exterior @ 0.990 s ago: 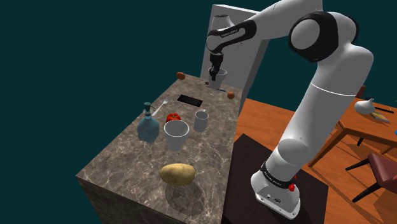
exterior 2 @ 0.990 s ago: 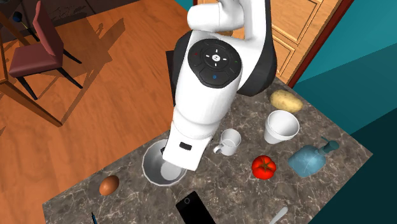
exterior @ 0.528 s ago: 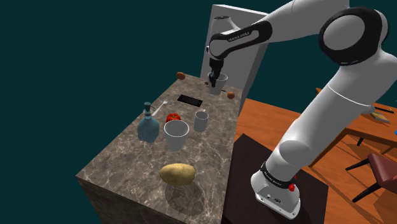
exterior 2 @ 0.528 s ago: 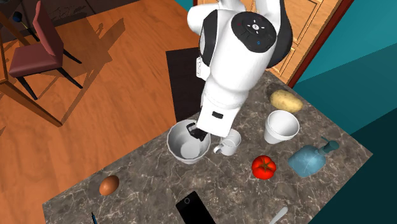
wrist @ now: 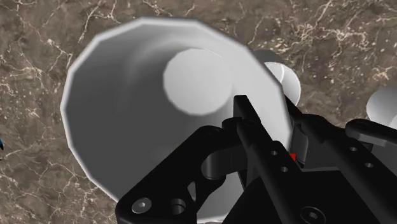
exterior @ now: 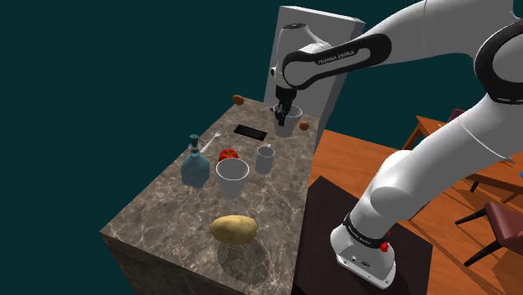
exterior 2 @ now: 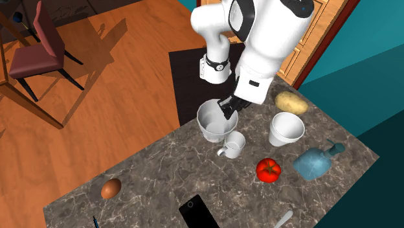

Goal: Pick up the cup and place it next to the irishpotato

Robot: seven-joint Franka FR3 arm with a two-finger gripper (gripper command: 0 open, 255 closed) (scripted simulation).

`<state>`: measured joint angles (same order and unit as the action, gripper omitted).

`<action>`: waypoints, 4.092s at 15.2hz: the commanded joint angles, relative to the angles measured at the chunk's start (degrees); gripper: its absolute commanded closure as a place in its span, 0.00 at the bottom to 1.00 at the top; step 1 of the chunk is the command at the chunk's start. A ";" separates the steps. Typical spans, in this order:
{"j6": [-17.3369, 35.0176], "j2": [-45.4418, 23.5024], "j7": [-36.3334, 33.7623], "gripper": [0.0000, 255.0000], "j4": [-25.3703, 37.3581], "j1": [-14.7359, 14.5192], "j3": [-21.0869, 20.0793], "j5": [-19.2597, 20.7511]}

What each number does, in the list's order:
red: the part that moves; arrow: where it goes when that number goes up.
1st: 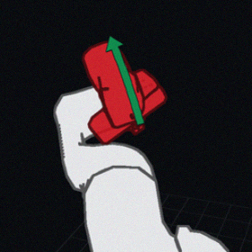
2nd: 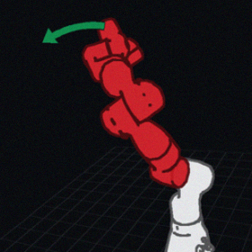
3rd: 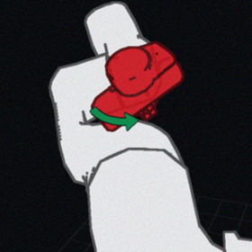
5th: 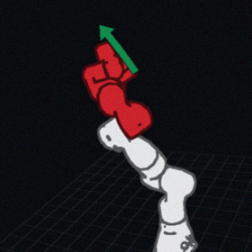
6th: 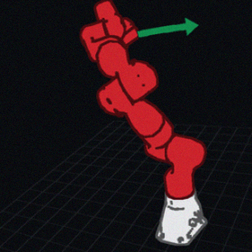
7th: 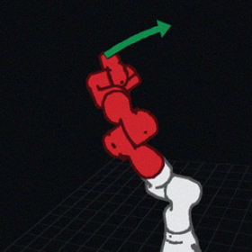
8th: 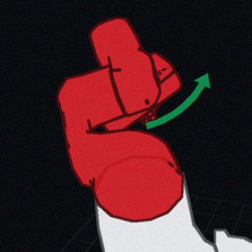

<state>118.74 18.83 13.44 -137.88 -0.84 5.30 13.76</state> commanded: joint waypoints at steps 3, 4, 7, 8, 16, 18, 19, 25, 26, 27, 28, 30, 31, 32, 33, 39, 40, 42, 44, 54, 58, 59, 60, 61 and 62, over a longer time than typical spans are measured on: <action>-1.49 5.90 -4.67 1.00 -5.32 -2.06 -3.39 -1.18; -1.98 7.30 -5.79 1.00 -6.45 -2.66 -4.30 -1.66; -3.58 11.27 -9.21 1.00 -9.45 -4.64 -7.13 -3.45; -4.15 12.50 -10.37 1.00 -10.32 -5.37 -8.12 -4.15; -8.91 20.17 -20.21 1.00 -14.68 -12.27 -16.60 -11.22; -10.02 21.32 -22.86 1.00 -15.03 -14.15 -18.89 -13.25; -10.54 21.76 -24.21 1.00 -15.09 -15.08 -20.06 -14.28; -13.04 22.50 -32.66 1.00 -13.89 -20.38 -27.25 -20.32; -13.34 22.31 -34.10 1.00 -13.43 -21.15 -28.49 -21.27; -13.61 22.03 -35.55 1.00 -12.91 -21.88 -29.74 -22.20; -13.84 21.67 -37.00 1.00 -12.32 -22.55 -30.99 -23.09; -14.22 20.70 -39.93 1.00 -10.94 -23.75 -33.54 -24.76; -14.37 20.03 -41.57 1.00 -10.06 -24.32 -34.96 -25.60; -13.53 19.79 -41.65 1.00 -10.67 -24.35 -35.20 -25.73; -12.68 19.54 -41.73 1.00 -11.27 -24.36 -35.45 -25.86; -7.40 17.57 -42.28 1.00 -14.62 -24.34 -37.04 -26.58; -6.48 17.17 -42.38 1.00 -15.14 -24.32 -37.33 -26.68; -4.63 16.30 -42.61 1.00 -16.15 -24.25 -37.91 -26.88; -2.73 15.34 -42.85 1.00 -17.10 -24.14 -38.52 -27.04; 7.41 9.04 -44.57 1.00 -21.11 -22.91 -41.95 -27.13; 11.77 5.78 -45.62 1.00 -22.32 -21.96 -43.52 -26.57; 12.88 4.89 -45.94 1.00 -22.58 -21.66 -43.93 -26.34; 14.01 3.98 -46.28 1.00 -22.84 -21.34 -44.36 -26.07; 15.15 3.03 -46.65 1.00 -23.07 -20.99 -44.79 -25.76; 16.29 2.06 -47.06 1.00 -23.29 -20.60 -45.23 -25.39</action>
<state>133.54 22.20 -33.10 -161.01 -21.98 -39.35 -12.13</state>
